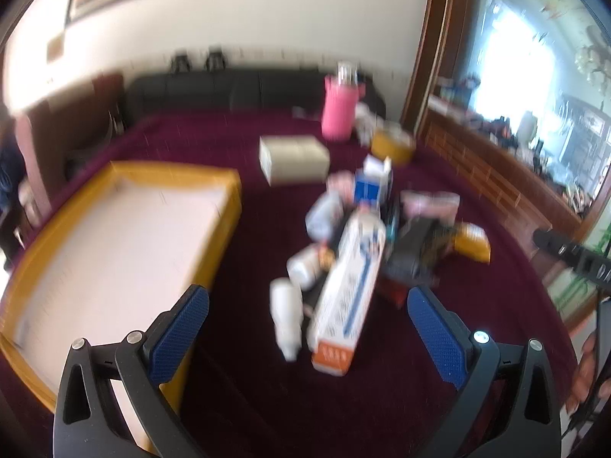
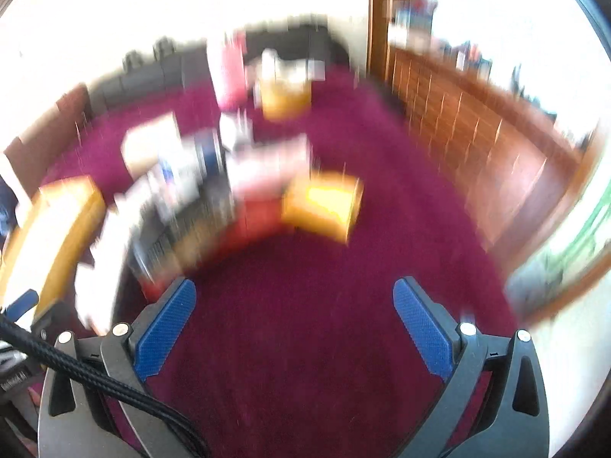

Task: Organize objects
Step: 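Grasp the white-and-blue ointment tube box with the left gripper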

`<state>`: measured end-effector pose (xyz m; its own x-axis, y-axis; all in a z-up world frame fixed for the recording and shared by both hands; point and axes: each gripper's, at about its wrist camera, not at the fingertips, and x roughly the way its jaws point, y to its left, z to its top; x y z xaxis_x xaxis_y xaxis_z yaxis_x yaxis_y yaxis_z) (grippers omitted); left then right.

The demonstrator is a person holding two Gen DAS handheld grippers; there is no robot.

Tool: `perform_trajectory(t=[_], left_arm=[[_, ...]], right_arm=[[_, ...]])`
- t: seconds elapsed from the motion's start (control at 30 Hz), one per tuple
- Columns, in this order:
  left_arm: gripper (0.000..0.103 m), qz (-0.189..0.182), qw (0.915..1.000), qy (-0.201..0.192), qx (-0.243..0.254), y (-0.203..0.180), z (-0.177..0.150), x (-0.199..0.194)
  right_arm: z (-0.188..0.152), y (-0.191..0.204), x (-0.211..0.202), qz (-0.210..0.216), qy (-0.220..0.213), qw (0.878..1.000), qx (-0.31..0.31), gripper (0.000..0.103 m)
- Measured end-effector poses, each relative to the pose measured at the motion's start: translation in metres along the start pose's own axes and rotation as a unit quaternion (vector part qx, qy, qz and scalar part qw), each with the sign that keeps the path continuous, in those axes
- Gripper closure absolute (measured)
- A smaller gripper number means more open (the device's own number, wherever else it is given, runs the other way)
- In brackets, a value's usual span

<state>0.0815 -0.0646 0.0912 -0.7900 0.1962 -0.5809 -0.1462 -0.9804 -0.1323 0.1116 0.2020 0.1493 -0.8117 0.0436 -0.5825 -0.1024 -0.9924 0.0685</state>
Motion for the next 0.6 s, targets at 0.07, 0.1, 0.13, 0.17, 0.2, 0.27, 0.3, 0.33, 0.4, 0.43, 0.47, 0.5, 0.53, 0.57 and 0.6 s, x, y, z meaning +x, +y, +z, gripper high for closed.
perform_trajectory(t=[0.07, 0.1, 0.13, 0.17, 0.2, 0.27, 0.3, 0.33, 0.4, 0.43, 0.47, 0.5, 0.53, 0.57, 0.6], left_arm=[[0.001, -0.014, 0.9995, -0.026, 0.01, 0.001, 0.01, -0.004], [0.001, -0.038, 0.9991, -0.014, 0.012, 0.002, 0.014, 0.001], [0.002, -0.067, 0.9974, 0.024, 0.007, 0.003, 0.016, 0.013], [0.002, -0.08, 0.9953, 0.054, 0.002, 0.002, 0.014, 0.022], [0.002, -0.079, 0.9925, 0.093, 0.001, -0.001, 0.011, 0.038], [0.002, -0.049, 0.9901, 0.129, 0.026, -0.009, 0.004, 0.058], [0.002, -0.036, 0.9891, 0.136, 0.042, -0.013, -0.003, 0.062], [0.002, -0.025, 0.9881, 0.142, 0.054, -0.016, -0.006, 0.067], [0.002, -0.012, 0.9858, 0.151, 0.072, -0.024, -0.013, 0.074], [0.004, -0.019, 0.9849, 0.153, 0.079, -0.027, -0.012, 0.079], [0.004, -0.022, 0.9848, 0.152, 0.082, -0.028, -0.01, 0.081], [0.004, -0.024, 0.9848, 0.148, 0.087, -0.032, -0.009, 0.084], [0.005, -0.02, 0.9848, 0.145, 0.094, -0.034, -0.006, 0.09], [0.007, -0.014, 0.9848, 0.143, 0.098, -0.038, -0.004, 0.091], [0.009, -0.008, 0.9841, 0.146, 0.102, -0.04, -0.004, 0.098]], right_arm=[[0.002, -0.005, -0.013, 0.054, -0.062, 0.996, 0.016, 0.0], [0.002, -0.01, -0.007, 0.089, -0.062, 0.994, 0.033, 0.0], [0.001, -0.014, 0.013, 0.092, -0.005, 0.994, 0.054, 0.0], [-0.001, -0.017, 0.029, 0.074, 0.041, 0.994, 0.067, 0.0], [-0.008, -0.02, 0.043, 0.063, 0.068, 0.992, 0.082, 0.0], [-0.022, -0.025, 0.059, 0.055, 0.072, 0.991, 0.096, 0.0], [-0.027, -0.025, 0.065, 0.047, 0.078, 0.991, 0.094, 0.0], [-0.032, -0.025, 0.07, 0.044, 0.085, 0.991, 0.092, 0.0], [-0.038, -0.029, 0.075, 0.049, 0.093, 0.99, 0.094, 0.0], [-0.041, -0.031, 0.077, 0.05, 0.094, 0.99, 0.093, 0.0], [-0.045, -0.033, 0.076, 0.048, 0.093, 0.99, 0.093, 0.0], [-0.046, -0.034, 0.079, 0.046, 0.091, 0.991, 0.09, 0.0], [-0.045, -0.035, 0.078, 0.047, 0.089, 0.991, 0.09, 0.0], [-0.046, -0.036, 0.078, 0.049, 0.087, 0.991, 0.091, 0.0], [-0.049, -0.041, 0.079, 0.049, 0.085, 0.991, 0.092, 0.0]])
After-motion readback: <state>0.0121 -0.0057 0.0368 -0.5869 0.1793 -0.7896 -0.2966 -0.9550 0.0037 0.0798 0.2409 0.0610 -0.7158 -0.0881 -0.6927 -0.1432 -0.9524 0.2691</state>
